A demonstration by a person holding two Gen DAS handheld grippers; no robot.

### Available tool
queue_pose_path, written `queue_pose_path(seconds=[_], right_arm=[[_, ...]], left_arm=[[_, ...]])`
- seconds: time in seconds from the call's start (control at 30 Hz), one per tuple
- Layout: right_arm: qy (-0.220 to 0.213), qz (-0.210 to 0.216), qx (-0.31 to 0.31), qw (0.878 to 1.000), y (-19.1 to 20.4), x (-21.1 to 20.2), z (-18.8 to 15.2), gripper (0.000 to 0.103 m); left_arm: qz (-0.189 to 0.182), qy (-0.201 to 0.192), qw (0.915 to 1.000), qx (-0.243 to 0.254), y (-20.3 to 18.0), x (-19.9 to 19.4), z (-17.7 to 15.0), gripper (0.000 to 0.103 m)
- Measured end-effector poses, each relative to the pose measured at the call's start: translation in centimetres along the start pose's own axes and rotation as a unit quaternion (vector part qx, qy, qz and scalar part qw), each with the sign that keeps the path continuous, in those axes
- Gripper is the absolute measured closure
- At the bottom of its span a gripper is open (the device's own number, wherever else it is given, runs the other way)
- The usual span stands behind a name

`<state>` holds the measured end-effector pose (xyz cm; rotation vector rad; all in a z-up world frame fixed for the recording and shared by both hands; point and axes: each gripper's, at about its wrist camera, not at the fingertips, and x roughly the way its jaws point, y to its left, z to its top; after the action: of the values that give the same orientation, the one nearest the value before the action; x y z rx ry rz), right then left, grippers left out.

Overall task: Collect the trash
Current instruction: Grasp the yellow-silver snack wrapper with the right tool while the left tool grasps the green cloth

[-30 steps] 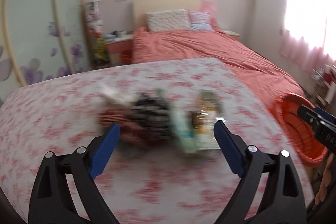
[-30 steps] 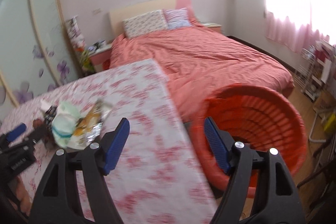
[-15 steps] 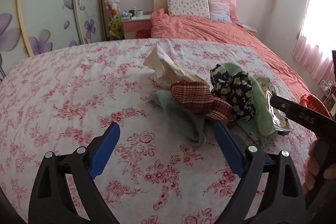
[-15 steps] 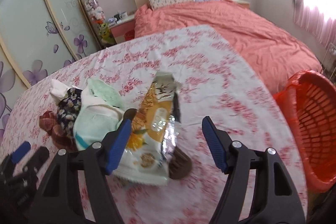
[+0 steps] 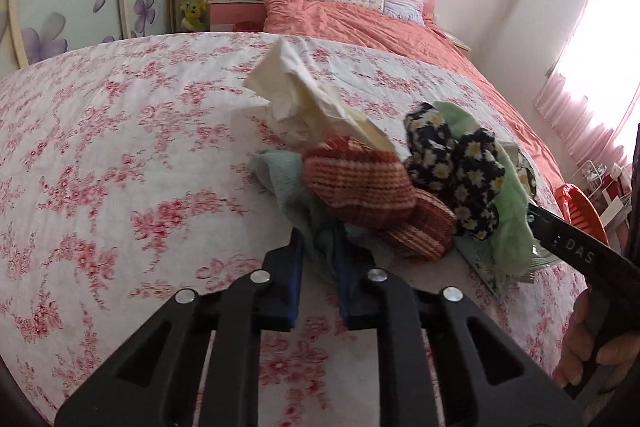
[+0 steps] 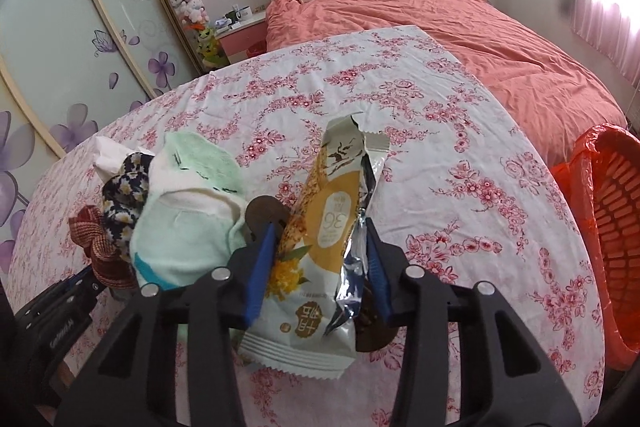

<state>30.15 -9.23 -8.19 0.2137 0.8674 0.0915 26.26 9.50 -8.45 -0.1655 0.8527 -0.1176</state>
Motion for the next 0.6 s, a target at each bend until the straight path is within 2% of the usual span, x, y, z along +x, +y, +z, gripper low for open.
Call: queue_pose_path(seconds=[0.2,0.3,0.43,0.6], right_arm=[[-0.019,-0.015,-0.013,1.000,-0.6,-1.8,-0.2,0.061],[-0.022,-0.023,-0.009,0.999,-1.4,-2.2,-0.4,0.061],[-0.016,-0.026,0.004,1.000,-2.7,-2.1,-0.8,0.060],[-0.004,-0.031,0.013,0.999,-3.4,-1.2,-1.2,0.055]], left_arm=[[0.053,-0.013,0.9983,-0.020,4.9,-1.8,-0.1,0.089],[0.064,-0.007,0.9972,-0.039,7.3,-2.0,-0.1,0.089],[0.064,-0.006,0.9974,-0.033,7.2,-2.1,-0.4,0.088],[0.070,-0.006,0.9972,-0.027,6.4,-1.8,-0.3,0.076]])
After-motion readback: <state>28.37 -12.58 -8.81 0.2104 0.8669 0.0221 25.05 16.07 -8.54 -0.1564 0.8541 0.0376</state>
